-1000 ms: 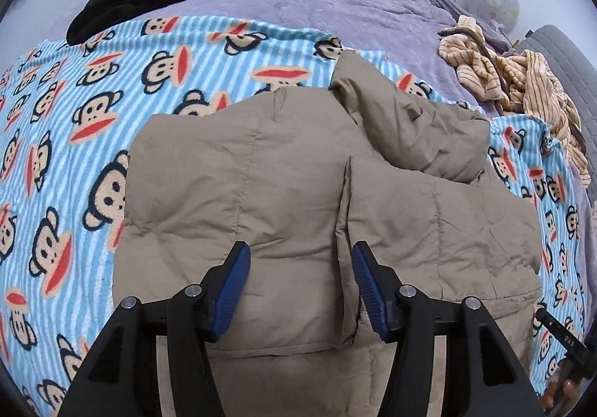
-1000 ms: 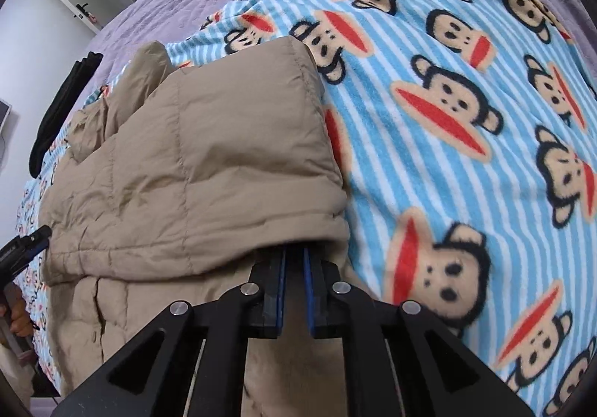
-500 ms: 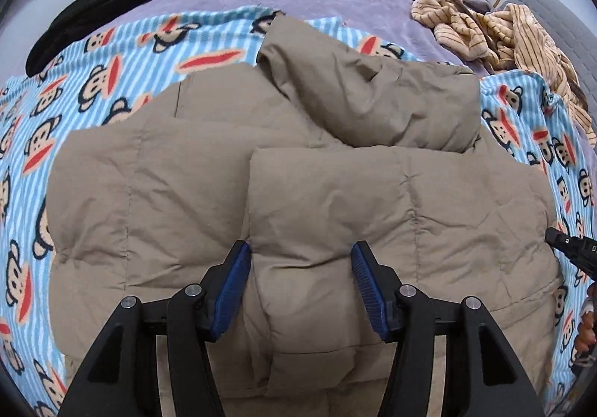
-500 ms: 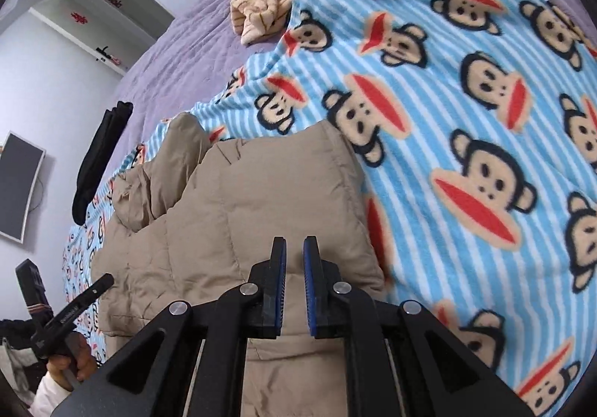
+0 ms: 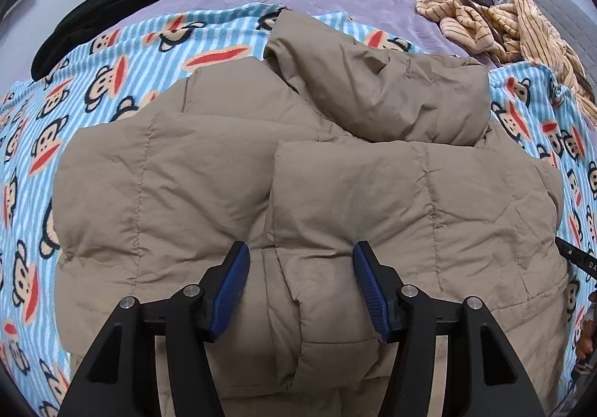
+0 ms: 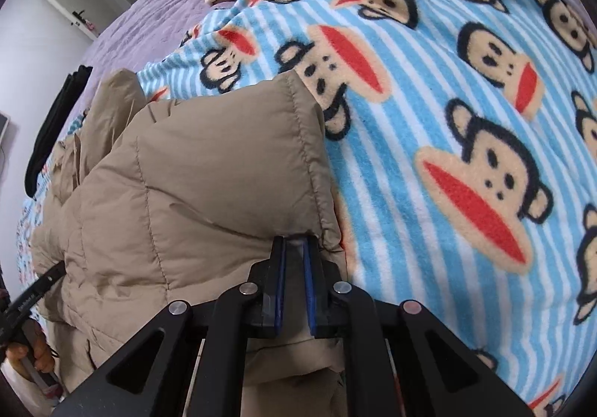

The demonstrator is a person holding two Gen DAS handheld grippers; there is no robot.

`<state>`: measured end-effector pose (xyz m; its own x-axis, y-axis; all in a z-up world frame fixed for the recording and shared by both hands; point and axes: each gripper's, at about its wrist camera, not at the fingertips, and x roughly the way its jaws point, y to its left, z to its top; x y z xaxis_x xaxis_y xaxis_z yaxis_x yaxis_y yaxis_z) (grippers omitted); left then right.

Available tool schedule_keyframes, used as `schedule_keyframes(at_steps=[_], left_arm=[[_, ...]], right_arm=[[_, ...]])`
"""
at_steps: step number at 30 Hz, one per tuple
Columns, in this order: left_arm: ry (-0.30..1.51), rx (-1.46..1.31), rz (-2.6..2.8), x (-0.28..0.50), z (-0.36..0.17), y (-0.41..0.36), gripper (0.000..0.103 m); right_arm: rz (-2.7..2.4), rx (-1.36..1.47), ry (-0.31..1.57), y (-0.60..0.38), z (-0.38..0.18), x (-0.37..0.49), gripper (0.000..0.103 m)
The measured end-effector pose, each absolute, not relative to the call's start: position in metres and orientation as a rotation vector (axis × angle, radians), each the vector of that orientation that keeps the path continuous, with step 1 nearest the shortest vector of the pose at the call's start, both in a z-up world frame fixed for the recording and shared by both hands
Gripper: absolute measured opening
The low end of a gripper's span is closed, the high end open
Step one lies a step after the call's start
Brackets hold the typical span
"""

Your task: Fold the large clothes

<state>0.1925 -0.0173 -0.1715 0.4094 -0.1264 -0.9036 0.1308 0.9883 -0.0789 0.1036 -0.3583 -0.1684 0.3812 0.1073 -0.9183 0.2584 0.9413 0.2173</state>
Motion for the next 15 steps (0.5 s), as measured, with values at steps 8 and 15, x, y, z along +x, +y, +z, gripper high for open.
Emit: schedule_keyframes(at_steps=[8, 15], left_arm=[[1.148, 0.042, -0.129, 0.167, -0.150, -0.007, 0.060], [1.167, 0.054, -0.130, 0.131, -0.133, -0.006, 0.060]], right_arm=[[-0.090, 0.294, 1.137, -0.341, -0.133, 0.069, 0.044], [-0.081, 0.382, 1.190, -0.336, -0.122, 0.039, 0.048]])
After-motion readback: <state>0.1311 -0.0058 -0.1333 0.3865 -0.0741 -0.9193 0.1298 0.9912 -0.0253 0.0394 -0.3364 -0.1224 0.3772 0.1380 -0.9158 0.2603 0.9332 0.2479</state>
